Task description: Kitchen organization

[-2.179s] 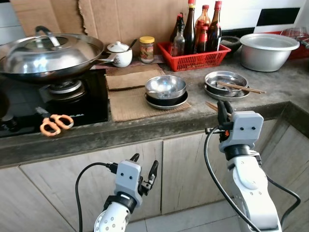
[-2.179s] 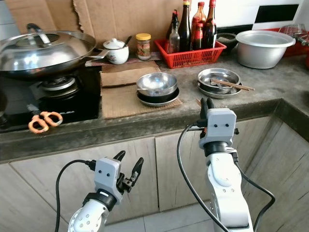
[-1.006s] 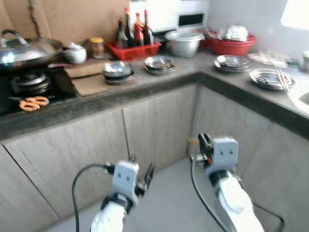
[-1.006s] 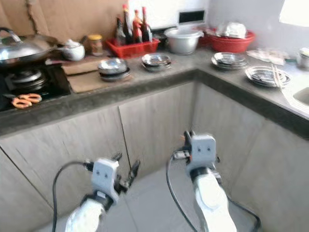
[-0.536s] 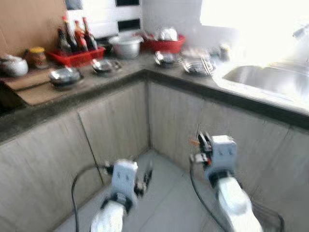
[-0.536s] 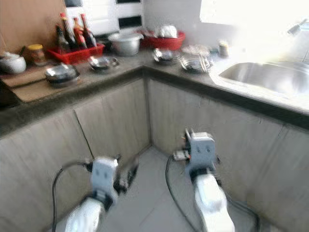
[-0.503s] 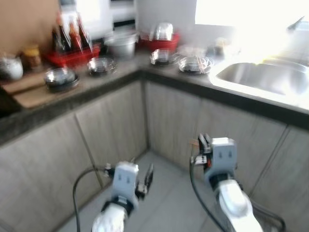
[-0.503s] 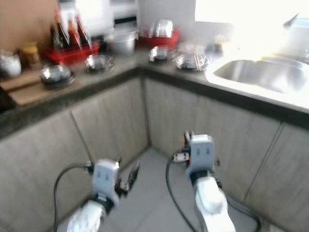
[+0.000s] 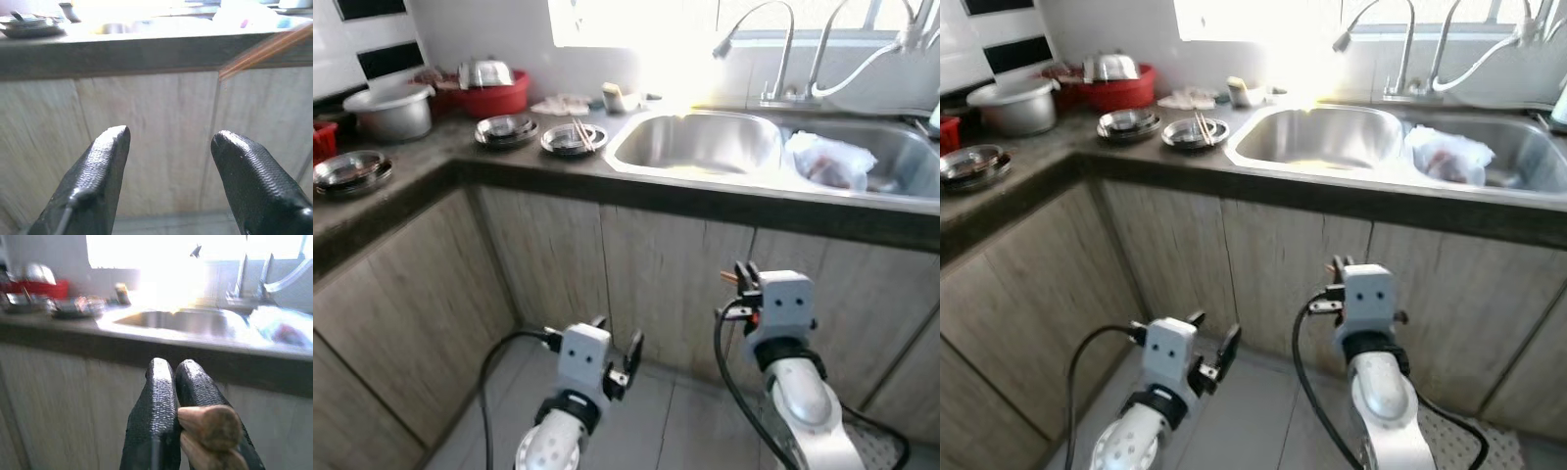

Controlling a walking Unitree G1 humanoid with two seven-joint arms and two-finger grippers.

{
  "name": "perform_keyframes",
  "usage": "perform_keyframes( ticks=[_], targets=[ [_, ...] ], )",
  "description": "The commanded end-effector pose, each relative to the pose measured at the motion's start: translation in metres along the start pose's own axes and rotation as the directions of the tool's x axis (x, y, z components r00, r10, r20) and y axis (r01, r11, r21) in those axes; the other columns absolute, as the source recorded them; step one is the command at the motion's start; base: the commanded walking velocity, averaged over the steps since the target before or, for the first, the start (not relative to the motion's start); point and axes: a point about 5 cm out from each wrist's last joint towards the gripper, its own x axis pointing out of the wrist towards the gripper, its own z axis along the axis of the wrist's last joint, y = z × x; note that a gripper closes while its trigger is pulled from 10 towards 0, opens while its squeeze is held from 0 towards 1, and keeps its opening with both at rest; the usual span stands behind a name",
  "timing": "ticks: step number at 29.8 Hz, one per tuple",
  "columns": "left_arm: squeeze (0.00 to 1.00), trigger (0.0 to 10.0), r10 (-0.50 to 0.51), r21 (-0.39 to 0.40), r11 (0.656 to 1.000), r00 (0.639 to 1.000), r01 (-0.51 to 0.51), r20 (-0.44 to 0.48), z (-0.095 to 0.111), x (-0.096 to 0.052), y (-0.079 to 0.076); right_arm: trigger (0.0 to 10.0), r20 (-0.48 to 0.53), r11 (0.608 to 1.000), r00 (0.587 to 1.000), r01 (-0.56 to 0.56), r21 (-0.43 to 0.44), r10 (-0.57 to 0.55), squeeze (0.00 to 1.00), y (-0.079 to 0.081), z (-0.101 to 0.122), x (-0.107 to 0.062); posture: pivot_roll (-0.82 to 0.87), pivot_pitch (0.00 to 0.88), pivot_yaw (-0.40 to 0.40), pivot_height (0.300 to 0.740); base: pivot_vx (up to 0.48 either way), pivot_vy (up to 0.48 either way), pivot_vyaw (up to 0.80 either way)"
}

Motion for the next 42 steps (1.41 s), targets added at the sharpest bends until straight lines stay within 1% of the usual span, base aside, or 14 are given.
perform_keyframes(
  ticks=[1, 2, 3, 7, 10, 12, 16, 20, 21, 24, 27, 30, 40, 42],
  targets=[
    [0.00, 10.0, 0.018, 0.008, 1.000, 1.000, -0.018, -0.012, -0.001, -0.001, 0.006, 10.0, 0.112, 0.999, 0.993, -0.047, 0.011, 0.046, 0.00, 0.008, 0.024, 0.010, 0.02, 0.000, 0.001, 0.740, 0.337, 0.000, 0.00],
    [0.00, 10.0, 0.018, 0.010, 1.000, 1.000, -0.017, -0.009, -0.001, -0.001, 0.006, 10.0, 0.154, 0.998, 0.987, -0.058, 0.007, 0.056, 0.00, 0.008, 0.034, 0.015, 0.02, 0.000, 0.001, 0.740, 0.337, 0.000, 0.00],
    [0.00, 10.0, 0.018, 0.010, 1.000, 1.000, -0.017, -0.009, -0.001, -0.001, 0.006, 10.0, 0.154, 0.998, 0.987, -0.058, 0.007, 0.056, 0.00, 0.008, 0.034, 0.015, 0.02, 0.000, 0.001, 0.740, 0.337, 0.000, 0.00],
    [0.00, 10.0, 0.019, 0.013, 1.000, 1.000, -0.019, -0.005, 0.001, -0.001, 0.006, 10.0, 0.273, 0.997, 0.960, -0.069, 0.031, 0.058, 0.00, 0.005, 0.066, 0.031, 0.02, 0.000, -0.003, 0.740, 0.337, 0.000, 0.00],
    [0.00, 10.0, 0.020, 0.013, 1.000, 1.000, -0.020, -0.005, 0.001, -0.001, 0.006, 10.0, 0.290, 0.997, 0.955, -0.072, 0.039, 0.058, 0.00, 0.004, 0.072, 0.034, 0.02, 0.000, -0.002, 0.740, 0.337, 0.000, 0.00],
    [0.00, 10.0, 0.019, 0.013, 1.000, 1.000, -0.019, -0.003, 0.001, 0.000, 0.006, 10.0, 0.310, 0.995, 0.948, -0.089, 0.044, 0.071, 0.00, 0.003, 0.077, 0.039, 0.02, 0.000, -0.007, 0.740, 0.334, 0.000, 0.00],
    [0.00, 10.0, 0.024, 0.005, 1.000, 1.000, -0.024, -0.001, 0.002, 0.000, 0.006, 10.0, 0.295, 0.993, 0.951, -0.108, 0.048, 0.089, 0.00, 0.003, 0.074, 0.041, 0.02, 0.000, -0.009, 0.740, 0.339, 0.000, 0.00],
    [0.00, 10.0, 0.025, 0.005, 1.000, 1.000, -0.025, 0.005, 0.003, 0.001, 0.005, 10.0, 0.257, 0.991, 0.960, -0.130, 0.043, 0.114, 0.00, 0.005, 0.066, 0.041, 0.03, 0.000, -0.011, 0.740, 0.337, 0.000, 0.00],
    [0.00, 10.0, 0.023, 0.007, 1.000, 1.000, -0.023, 0.007, 0.003, 0.001, 0.005, 10.0, 0.244, 0.989, 0.960, -0.147, 0.028, 0.136, 0.00, 0.007, 0.062, 0.041, 0.03, 0.000, -0.015, 0.740, 0.341, 0.000, 0.80],
    [0.00, 10.0, 0.019, 0.010, 1.000, 1.000, -0.019, 0.004, 0.002, 0.001, 0.004, 10.0, 0.228, 0.986, 0.961, -0.165, 0.016, 0.157, 0.00, 0.009, 0.058, 0.040, 0.03, 0.000, -0.013, 0.740, 0.340, 0.000, 0.80],
    [0.00, 10.0, 0.017, 0.012, 1.000, 1.000, -0.017, 0.001, 0.002, 0.001, 0.004, 10.0, 0.215, 0.986, 0.964, -0.167, 0.017, 0.159, 0.00, 0.009, 0.055, 0.041, 0.03, 0.000, -0.014, 0.740, 0.338, 0.000, 0.69],
    [0.00, 10.0, 0.015, 0.013, 1.000, 1.000, -0.015, 0.000, 0.002, 0.000, 0.004, 10.0, 0.197, 0.985, 0.967, -0.171, 0.028, 0.162, 0.00, 0.009, 0.051, 0.041, 0.02, 0.000, -0.014, 0.740, 0.335, 0.000, 0.00],
    [0.00, 10.0, 0.007, 0.015, 1.000, 1.000, -0.007, 0.003, 0.002, 0.002, 0.003, 10.0, 0.152, 0.984, 0.974, -0.175, 0.016, 0.170, 0.00, 0.008, 0.040, 0.040, 0.02, 0.000, -0.014, 0.740, 0.337, 0.000, 0.00],
    [0.00, 10.0, 0.008, 0.016, 1.000, 1.000, -0.008, 0.003, 0.002, 0.002, 0.003, 10.0, 0.127, 0.984, 0.977, -0.176, 0.008, 0.174, 0.00, 0.008, 0.036, 0.039, 0.02, 0.000, -0.013, 0.740, 0.341, 0.000, 0.00]
  ],
)
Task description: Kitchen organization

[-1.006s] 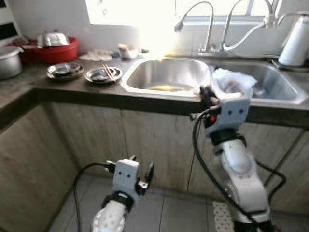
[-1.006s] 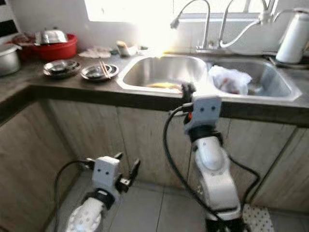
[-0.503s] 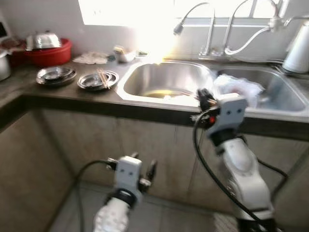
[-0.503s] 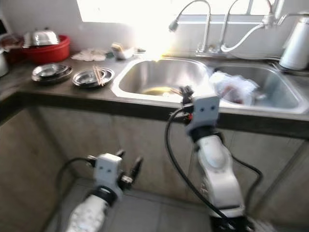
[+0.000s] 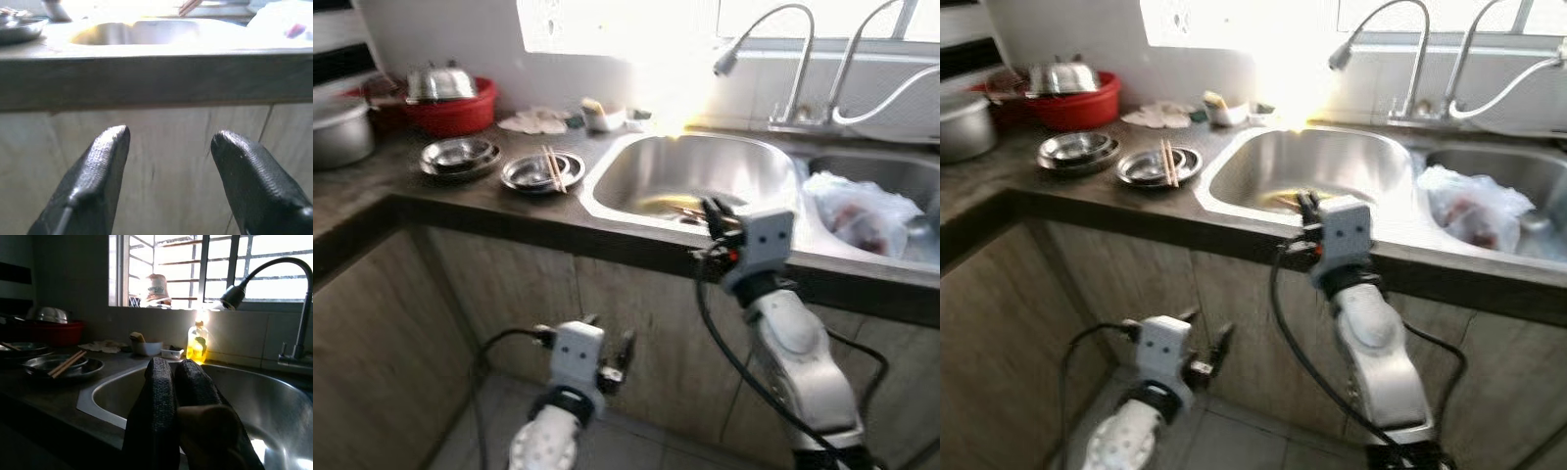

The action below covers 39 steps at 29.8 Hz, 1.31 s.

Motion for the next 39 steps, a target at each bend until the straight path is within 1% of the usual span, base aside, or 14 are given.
perform_keyframes(
  ticks=[1, 5, 12, 13, 20, 25, 32, 34, 35, 38, 39],
  targets=[
    [0.00, 10.0, 0.027, 0.022, 0.999, 1.000, -0.027, 0.001, 0.002, -0.002, 0.009, 10.0, -0.017, 0.999, 0.999, -0.033, 0.003, 0.033, 0.00, 0.009, -0.001, 0.002, 0.02, 0.000, -0.012, 0.740, 0.337, 0.000, 0.00],
    [0.00, 10.0, 0.030, 0.022, 0.999, 1.000, -0.030, 0.002, 0.002, -0.002, 0.010, 10.0, -0.031, 0.999, 0.999, -0.035, -0.002, 0.035, 0.00, 0.008, -0.003, 0.001, 0.02, 0.000, -0.014, 0.740, 0.339, 0.000, 0.00],
    [0.00, 10.0, 0.035, 0.021, 0.999, 0.999, -0.035, 0.017, 0.006, -0.001, 0.009, 10.0, -0.044, 0.999, 0.999, -0.021, -0.031, 0.019, 0.00, 0.001, -0.004, 0.003, 0.02, 0.000, -0.014, 0.740, 0.341, 0.000, 0.00],
    [0.00, 10.0, 0.041, 0.020, 0.999, 0.999, -0.041, 0.023, 0.008, 0.000, 0.010, 10.0, -0.042, 0.999, 0.999, -0.013, -0.043, 0.011, 0.00, -0.003, -0.003, 0.006, 0.02, 0.000, -0.014, 0.740, 0.345, 0.000, 0.00],
    [0.00, 10.0, 0.043, 0.023, 0.999, 0.999, -0.044, 0.029, 0.008, 0.001, 0.011, 10.0, -0.037, 0.998, 0.999, -0.006, -0.059, 0.004, 0.00, -0.009, 0.000, 0.012, 0.02, 0.000, -0.018, 0.740, 0.346, 0.000, 0.00],
    [0.00, 10.0, 0.033, 0.025, 0.999, 0.999, -0.034, 0.020, 0.007, 0.001, 0.010, 10.0, -0.060, 0.996, 0.998, -0.013, -0.086, 0.007, 0.00, -0.015, -0.003, 0.017, 0.03, 0.000, -0.019, 0.740, 0.355, 0.000, 0.00],
    [0.00, 10.0, 0.031, 0.030, 0.999, 0.999, -0.031, 0.020, 0.007, 0.000, 0.009, 10.0, -0.051, 0.994, 0.999, 0.011, -0.109, -0.016, 0.00, -0.023, 0.003, 0.023, 0.02, 0.000, -0.017, 0.740, 0.364, 0.000, 0.00],
    [0.00, 10.0, 0.030, 0.030, 0.999, 0.999, -0.031, 0.019, 0.007, 0.000, 0.010, 10.0, -0.067, 0.992, 0.998, 0.014, -0.124, -0.022, 0.00, -0.026, 0.001, 0.024, 0.02, 0.000, -0.017, 0.740, 0.368, 0.000, 0.00],
    [0.00, 10.0, 0.028, 0.030, 0.999, 0.999, -0.029, 0.020, 0.007, 0.000, 0.010, 10.0, -0.118, 0.989, 0.993, 0.005, -0.146, -0.023, 0.00, -0.029, -0.005, 0.026, 0.02, 0.000, -0.018, 0.740, 0.368, 0.000, 0.00],
    [0.00, 10.0, 0.026, 0.039, 0.999, 1.000, -0.027, 0.017, 0.006, 0.000, 0.009, 10.0, -0.157, 0.984, 0.987, 0.000, -0.176, -0.028, 0.00, -0.033, -0.010, 0.029, 0.02, 0.000, -0.020, 0.740, 0.348, 0.000, 0.00],
    [0.00, 10.0, 0.027, 0.037, 0.999, 1.000, -0.027, 0.006, 0.005, 0.000, 0.009, 10.0, -0.185, 0.981, 0.982, -0.006, -0.195, -0.031, 0.00, -0.035, -0.013, 0.032, 0.02, 0.000, -0.020, 0.740, 0.000, 0.000, 0.00]
  ],
)
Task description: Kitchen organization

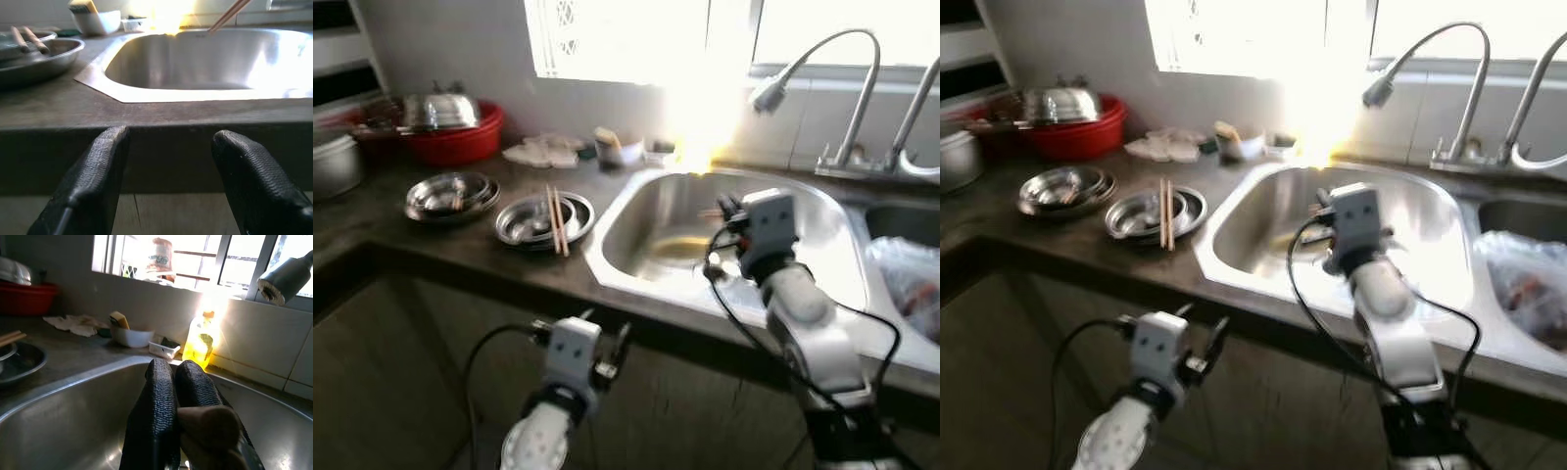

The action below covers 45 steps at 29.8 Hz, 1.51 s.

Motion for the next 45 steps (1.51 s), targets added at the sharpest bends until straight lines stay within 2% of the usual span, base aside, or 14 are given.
perform_keyframes(
  ticks=[1, 9, 16, 23, 26, 28, 30, 31, 32, 33, 42, 43, 44, 45],
  targets=[
    [0.00, 10.0, -0.022, 0.001, 1.000, 1.000, 0.022, 0.002, 0.002, 0.002, -0.007, 10.0, -0.058, 0.999, 0.998, 0.023, -0.033, -0.025, 0.00, -0.011, -0.007, 0.002, 0.02, 0.000, -0.020, 0.740, 0.000, 0.000, 0.00],
    [0.00, 10.0, -0.046, -0.028, 0.999, 0.999, 0.046, -0.005, 0.002, -0.001, -0.012, 10.0, -0.252, 0.994, 0.968, -0.045, -0.100, 0.018, 0.00, -0.013, -0.030, 0.020, 0.03, 0.000, -0.031, 0.740, 0.000, 0.000, 0.00],
    [0.00, 10.0, -0.053, -0.047, 0.998, 0.999, 0.052, -0.013, 0.001, -0.005, -0.016, 10.0, -0.348, 0.982, 0.936, -0.017, -0.189, -0.051, 0.00, -0.026, -0.048, 0.022, 0.05, 0.000, -0.042, 0.740, 0.000, 0.000, 0.00],
    [0.00, 10.0, -0.061, -0.049, 0.997, 0.998, 0.060, -0.014, 0.002, -0.009, -0.019, 10.0, -0.411, 0.979, 0.911, -0.043, -0.200, -0.044, 0.00, -0.021, -0.064, 0.021, 0.06, 0.011, -0.044, 0.740, 0.000, 0.000, 0.00],
    [0.00, 10.0, -0.063, -0.051, 0.997, 0.998, 0.062, -0.018, 0.002, -0.012, -0.019, 10.0, -0.445, 0.975, 0.892, -0.020, -0.222, -0.083, 0.00, -0.024, -0.072, 0.017, 0.06, 0.014, -0.042, 0.740, 0.000, 0.000, 0.00],
    [0.00, 10.0, -0.064, -0.053, 0.997, 0.998, 0.062, -0.021, 0.002, -0.013, -0.020, 10.0, -0.450, 0.966, 0.874, 0.076, -0.248, -0.184, 0.03, -0.038, -0.078, 0.013, 0.06, 0.015, -0.045, 0.740, 0.000, 0.000, 0.00],
    [0.00, 10.0, -0.065, -0.053, 0.997, 0.998, 0.063, -0.022, 0.001, -0.013, -0.020, 10.0, -0.445, 0.964, 0.869, 0.118, -0.238, -0.216, 0.03, -0.042, -0.078, 0.012, 0.06, 0.015, -0.044, 0.740, 0.000, 0.000, 0.00],
    [0.00, 10.0, -0.065, -0.053, 0.997, 0.998, 0.064, -0.022, 0.001, -0.013, -0.020, 10.0, -0.443, 0.962, 0.867, 0.129, -0.239, -0.227, 0.79, -0.044, -0.078, 0.012, 0.06, 0.015, -0.044, 0.740, 0.000, 0.000, 0.00],
    [0.00, 10.0, -0.065, -0.053, 0.997, 0.998, 0.064, -0.022, 0.001, -0.013, -0.020, 10.0, -0.443, 0.961, 0.866, 0.132, -0.242, -0.231, 0.79, -0.046, -0.078, 0.012, 0.06, 0.015, -0.044, 0.740, 0.000, 0.000, 0.00],
    [0.00, 10.0, -0.066, -0.052, 0.997, 0.998, 0.065, -0.024, 0.001, -0.013, -0.020, 10.0, -0.441, 0.962, 0.865, 0.149, -0.231, -0.240, 1.00, -0.048, -0.078, 0.012, 0.06, 0.011, -0.039, 0.740, 0.000, 0.000, 0.00],
    [0.00, 10.0, -0.065, -0.041, 0.997, 0.998, 0.064, -0.026, 0.001, -0.012, -0.017, 10.0, -0.392, 0.962, 0.884, 0.193, -0.193, -0.255, 1.00, -0.042, -0.072, 0.011, 0.05, 0.012, -0.030, 0.740, 0.000, 0.000, 0.00],
    [0.00, 10.0, -0.065, -0.040, 0.997, 0.998, 0.064, -0.024, 0.001, -0.011, -0.017, 10.0, -0.388, 0.959, 0.882, 0.206, -0.197, -0.269, 0.29, -0.042, -0.071, 0.010, 0.05, 0.012, -0.029, 0.740, 0.000, 0.000, 0.00],
    [0.00, 10.0, -0.065, -0.039, 0.997, 0.998, 0.064, -0.024, 0.002, -0.011, -0.017, 10.0, -0.379, 0.957, 0.883, 0.218, -0.190, -0.276, 0.00, -0.042, -0.069, 0.010, 0.05, 0.012, -0.029, 0.740, 0.000, 0.000, 0.00],
    [0.00, 10.0, -0.064, -0.038, 0.997, 0.998, 0.063, -0.025, 0.001, -0.011, -0.016, 10.0, -0.370, 0.956, 0.885, 0.228, -0.184, -0.282, 0.00, -0.042, -0.068, 0.010, 0.05, 0.015, -0.029, 0.740, 0.000, 0.000, 0.00]
  ],
)
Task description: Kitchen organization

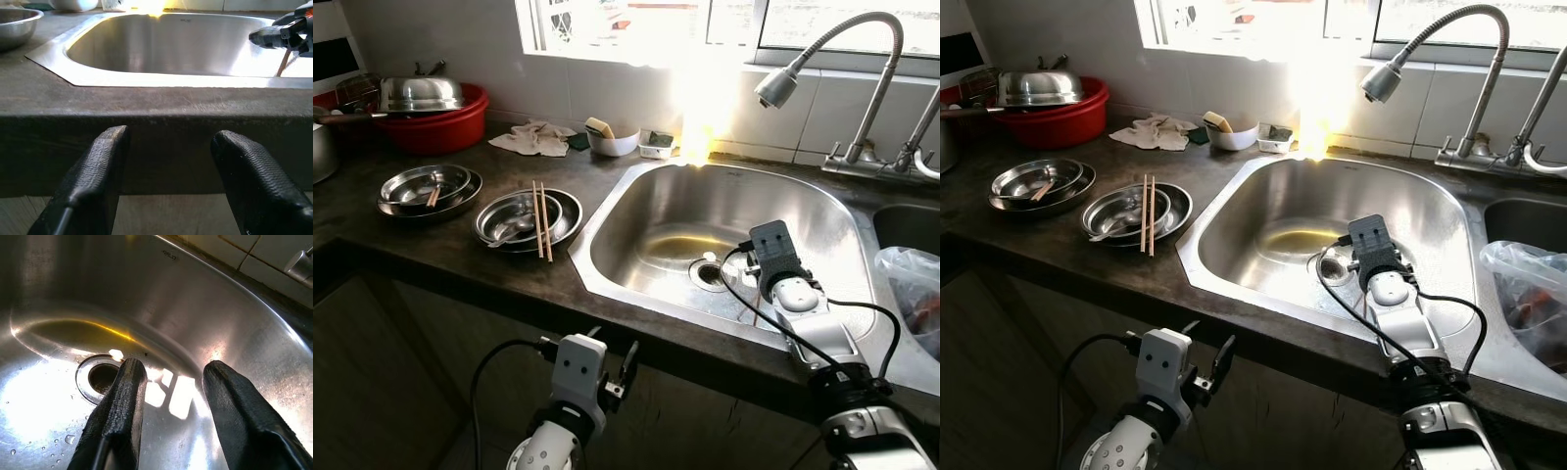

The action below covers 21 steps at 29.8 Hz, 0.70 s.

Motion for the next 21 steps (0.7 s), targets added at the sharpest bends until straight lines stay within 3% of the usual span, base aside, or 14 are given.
perform_keyframes(
  ticks=[1, 6, 11, 21],
  targets=[
    [0.00, 10.0, -0.002, 0.005, 1.000, 1.000, 0.002, 0.002, 0.003, 0.001, 0.001, 10.0, 0.055, 0.998, 0.997, 0.056, 0.037, -0.058, 0.00, -0.007, 0.009, -0.005, 0.05, 0.013, -0.027, 0.740, 0.000, 0.000, 0.00],
    [0.00, 10.0, 0.003, 0.007, 1.000, 1.000, -0.003, 0.002, 0.002, 0.002, 0.003, 10.0, 0.170, 0.988, 0.981, 0.073, 0.139, -0.097, 0.00, -0.010, 0.021, -0.019, 0.04, 0.013, -0.022, 0.740, 0.000, 0.000, 0.00],
    [0.00, 10.0, 0.010, 0.015, 1.000, 1.000, -0.010, 0.005, 0.002, 0.003, 0.004, 10.0, 0.325, 0.974, 0.941, 0.024, 0.226, -0.098, 0.00, -0.005, 0.034, -0.050, 0.04, 0.008, -0.017, 0.740, 0.000, 0.000, 0.00],
    [0.00, 10.0, 0.043, 0.021, 0.999, 0.999, -0.043, 0.018, 0.005, 0.002, 0.009, 10.0, 0.429, 0.949, 0.903, -0.129, 0.288, -0.007, 0.00, 0.016, 0.033, -0.099, 0.02, 0.001, -0.007, 0.740, 0.000, 0.000, 0.00]
  ],
)
